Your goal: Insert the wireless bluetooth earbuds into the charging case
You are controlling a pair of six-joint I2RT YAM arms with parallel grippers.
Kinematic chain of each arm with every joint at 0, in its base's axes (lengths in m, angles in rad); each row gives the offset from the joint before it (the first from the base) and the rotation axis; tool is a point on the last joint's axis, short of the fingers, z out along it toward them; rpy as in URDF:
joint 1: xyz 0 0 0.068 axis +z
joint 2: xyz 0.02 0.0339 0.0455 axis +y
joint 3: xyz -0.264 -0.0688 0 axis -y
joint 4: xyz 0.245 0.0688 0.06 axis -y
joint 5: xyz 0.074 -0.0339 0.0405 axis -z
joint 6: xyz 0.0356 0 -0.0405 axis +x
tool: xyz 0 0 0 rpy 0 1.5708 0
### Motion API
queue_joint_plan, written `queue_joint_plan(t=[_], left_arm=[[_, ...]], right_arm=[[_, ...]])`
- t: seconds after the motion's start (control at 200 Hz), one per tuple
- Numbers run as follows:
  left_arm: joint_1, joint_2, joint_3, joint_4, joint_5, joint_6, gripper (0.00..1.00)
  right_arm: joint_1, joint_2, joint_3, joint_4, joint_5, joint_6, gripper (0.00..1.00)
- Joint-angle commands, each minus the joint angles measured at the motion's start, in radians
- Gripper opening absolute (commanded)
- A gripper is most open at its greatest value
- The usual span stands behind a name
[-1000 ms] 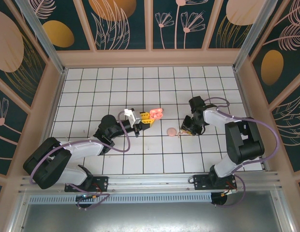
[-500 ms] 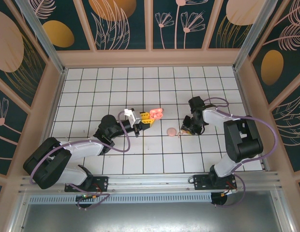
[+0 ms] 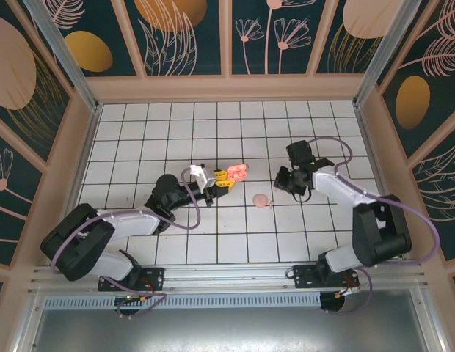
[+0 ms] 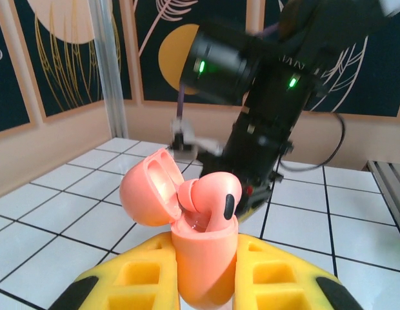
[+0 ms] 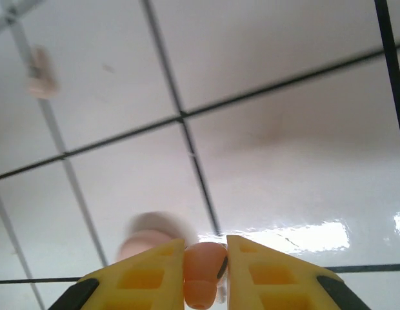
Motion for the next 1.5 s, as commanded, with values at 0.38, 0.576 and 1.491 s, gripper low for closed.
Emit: queue_joint_plan(t=[0.38, 0.576, 1.491], left_arm=[[0.0, 0.106, 0.054, 0.179, -0.008, -0.082, 0.13], [-0.002, 0.109, 0.06, 0.18, -0.004, -0.084, 0.13], [0.0, 0.087, 0.066, 0.221, -0.007, -0.104, 0.13]], right_arm=[[0.281, -0.302, 0.062, 0.256, 0.187, -0.242, 0.2], [0.342, -0.36, 0.03, 0.322, 0.184, -0.273, 0.2], [0.357, -0.333, -0.011, 0.365, 0.102, -0.289, 0.2]])
